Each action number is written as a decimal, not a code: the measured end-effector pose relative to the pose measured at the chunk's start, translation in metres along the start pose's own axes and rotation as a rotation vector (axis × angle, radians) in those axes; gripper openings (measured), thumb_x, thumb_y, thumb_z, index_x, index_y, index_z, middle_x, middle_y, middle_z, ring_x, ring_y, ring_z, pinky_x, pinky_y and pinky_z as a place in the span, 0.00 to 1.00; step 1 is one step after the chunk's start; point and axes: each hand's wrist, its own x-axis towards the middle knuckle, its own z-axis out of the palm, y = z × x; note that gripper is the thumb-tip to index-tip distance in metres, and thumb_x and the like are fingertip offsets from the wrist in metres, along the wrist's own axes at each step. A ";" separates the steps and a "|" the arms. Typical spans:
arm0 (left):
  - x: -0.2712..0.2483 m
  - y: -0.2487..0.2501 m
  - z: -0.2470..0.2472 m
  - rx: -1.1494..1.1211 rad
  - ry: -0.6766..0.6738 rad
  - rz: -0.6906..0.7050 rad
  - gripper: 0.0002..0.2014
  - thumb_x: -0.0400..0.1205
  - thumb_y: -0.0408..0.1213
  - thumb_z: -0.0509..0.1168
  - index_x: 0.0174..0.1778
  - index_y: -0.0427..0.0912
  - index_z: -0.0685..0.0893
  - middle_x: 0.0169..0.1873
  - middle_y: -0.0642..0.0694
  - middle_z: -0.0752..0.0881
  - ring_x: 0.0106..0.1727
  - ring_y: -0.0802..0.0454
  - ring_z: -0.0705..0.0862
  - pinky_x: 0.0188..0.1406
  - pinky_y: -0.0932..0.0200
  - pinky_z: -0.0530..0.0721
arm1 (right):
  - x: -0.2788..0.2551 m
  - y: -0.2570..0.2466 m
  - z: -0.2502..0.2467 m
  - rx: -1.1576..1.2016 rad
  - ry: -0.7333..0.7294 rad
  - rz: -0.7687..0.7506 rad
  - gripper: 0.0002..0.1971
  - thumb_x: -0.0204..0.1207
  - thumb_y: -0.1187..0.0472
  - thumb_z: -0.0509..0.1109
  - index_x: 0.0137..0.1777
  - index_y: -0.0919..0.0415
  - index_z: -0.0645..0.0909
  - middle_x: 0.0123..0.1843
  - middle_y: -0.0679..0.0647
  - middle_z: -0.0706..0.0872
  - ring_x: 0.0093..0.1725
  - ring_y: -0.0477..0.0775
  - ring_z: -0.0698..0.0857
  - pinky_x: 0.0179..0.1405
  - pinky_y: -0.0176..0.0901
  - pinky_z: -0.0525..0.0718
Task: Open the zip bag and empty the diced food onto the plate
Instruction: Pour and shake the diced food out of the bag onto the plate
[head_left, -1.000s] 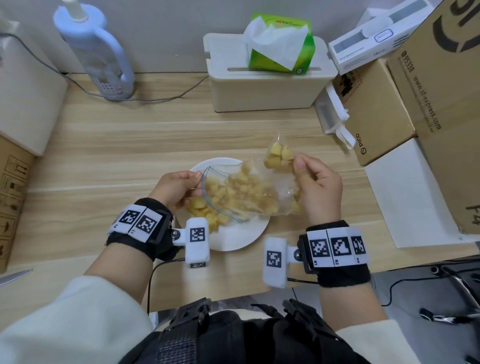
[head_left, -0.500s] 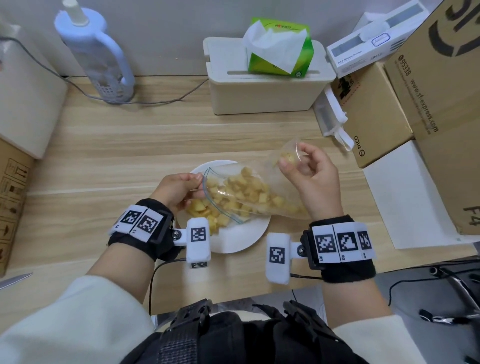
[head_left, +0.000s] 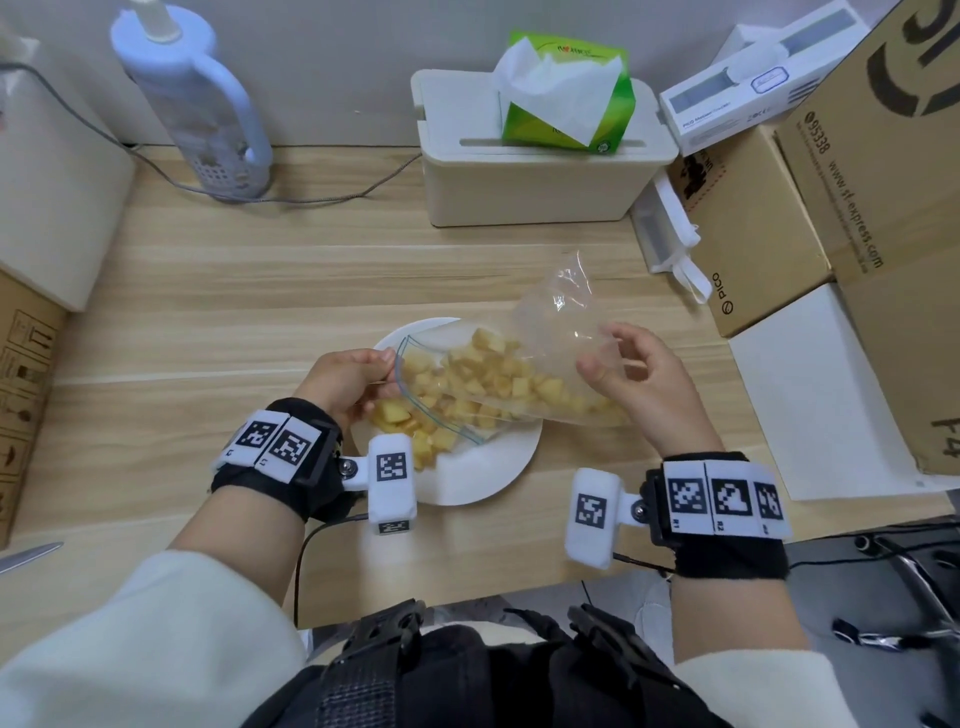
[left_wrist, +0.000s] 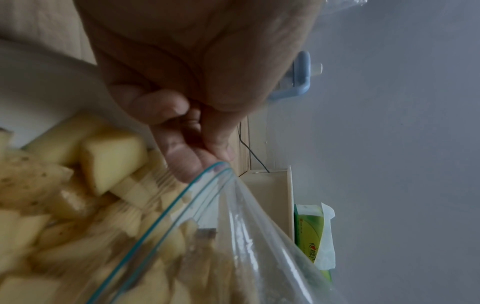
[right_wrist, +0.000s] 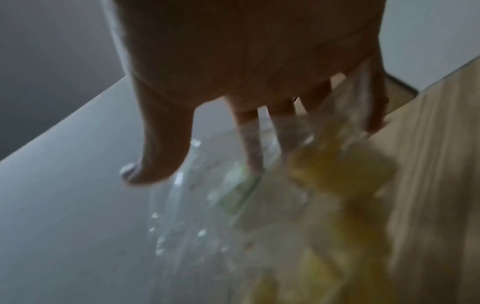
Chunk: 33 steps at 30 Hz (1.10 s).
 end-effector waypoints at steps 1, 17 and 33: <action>0.001 0.000 -0.001 -0.008 0.005 -0.001 0.10 0.81 0.35 0.60 0.35 0.42 0.81 0.12 0.54 0.82 0.14 0.65 0.78 0.10 0.73 0.65 | 0.000 0.005 -0.002 -0.052 -0.056 0.044 0.43 0.47 0.33 0.78 0.65 0.42 0.73 0.65 0.50 0.79 0.65 0.52 0.78 0.66 0.52 0.77; -0.009 0.014 0.020 0.033 -0.132 0.019 0.09 0.81 0.38 0.61 0.35 0.43 0.81 0.14 0.57 0.82 0.16 0.65 0.80 0.10 0.73 0.64 | -0.016 -0.007 -0.019 0.039 0.084 -0.087 0.09 0.71 0.64 0.72 0.51 0.59 0.87 0.37 0.57 0.86 0.23 0.40 0.81 0.20 0.29 0.76; -0.040 0.032 0.011 -0.027 -0.156 0.024 0.09 0.80 0.37 0.62 0.35 0.41 0.82 0.21 0.53 0.84 0.19 0.65 0.83 0.11 0.74 0.54 | -0.028 -0.029 -0.027 0.098 0.054 -0.194 0.09 0.71 0.65 0.72 0.39 0.48 0.86 0.40 0.44 0.89 0.24 0.44 0.82 0.20 0.31 0.77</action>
